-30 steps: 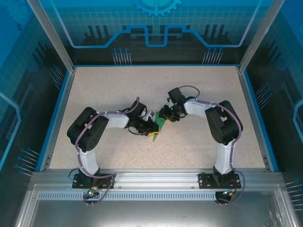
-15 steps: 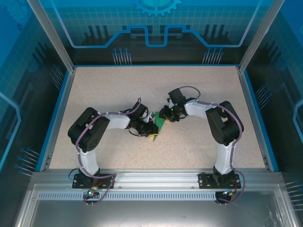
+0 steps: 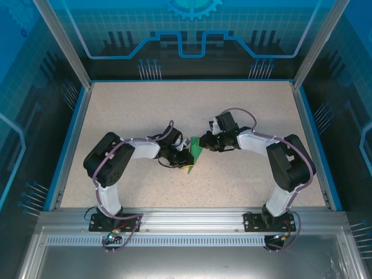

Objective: Fold a paper plane with a square sheet of paper (fold left side to right side)
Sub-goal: Fold the wing for the fifth time at the center of the table.

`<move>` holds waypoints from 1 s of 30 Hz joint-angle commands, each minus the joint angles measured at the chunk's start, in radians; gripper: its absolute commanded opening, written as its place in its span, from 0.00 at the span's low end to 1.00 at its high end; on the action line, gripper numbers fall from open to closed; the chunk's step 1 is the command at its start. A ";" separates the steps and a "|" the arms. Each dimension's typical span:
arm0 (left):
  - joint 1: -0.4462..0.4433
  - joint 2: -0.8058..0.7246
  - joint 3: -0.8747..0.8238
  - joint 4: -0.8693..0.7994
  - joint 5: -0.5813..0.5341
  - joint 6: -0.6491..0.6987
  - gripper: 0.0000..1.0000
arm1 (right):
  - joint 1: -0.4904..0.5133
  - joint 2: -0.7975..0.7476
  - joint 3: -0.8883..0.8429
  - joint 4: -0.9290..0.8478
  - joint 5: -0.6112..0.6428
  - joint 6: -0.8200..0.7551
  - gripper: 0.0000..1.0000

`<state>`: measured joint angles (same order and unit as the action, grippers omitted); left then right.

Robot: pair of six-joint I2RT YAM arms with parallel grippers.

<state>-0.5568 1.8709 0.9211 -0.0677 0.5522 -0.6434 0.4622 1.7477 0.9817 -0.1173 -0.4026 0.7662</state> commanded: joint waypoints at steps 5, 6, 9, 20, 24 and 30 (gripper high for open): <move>-0.030 0.061 -0.027 -0.145 -0.077 0.028 0.15 | 0.063 0.086 0.025 0.049 -0.036 0.015 0.19; -0.029 0.060 -0.027 -0.146 -0.077 0.028 0.15 | 0.065 0.098 0.030 0.049 -0.036 0.015 0.19; -0.030 0.059 -0.025 -0.154 -0.079 0.029 0.15 | 0.072 0.131 0.048 0.031 -0.019 -0.009 0.18; -0.029 0.062 -0.027 -0.153 -0.076 0.028 0.15 | 0.048 0.182 0.073 -0.008 0.042 -0.086 0.18; -0.031 0.063 -0.031 -0.152 -0.077 0.030 0.15 | 0.036 0.199 0.087 -0.026 0.055 -0.109 0.18; -0.029 0.066 -0.036 -0.149 -0.076 0.029 0.15 | 0.013 0.209 0.110 -0.065 0.084 -0.142 0.18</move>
<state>-0.5602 1.8713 0.9272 -0.0811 0.5423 -0.6281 0.5121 1.9244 1.0660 -0.1516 -0.3996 0.6659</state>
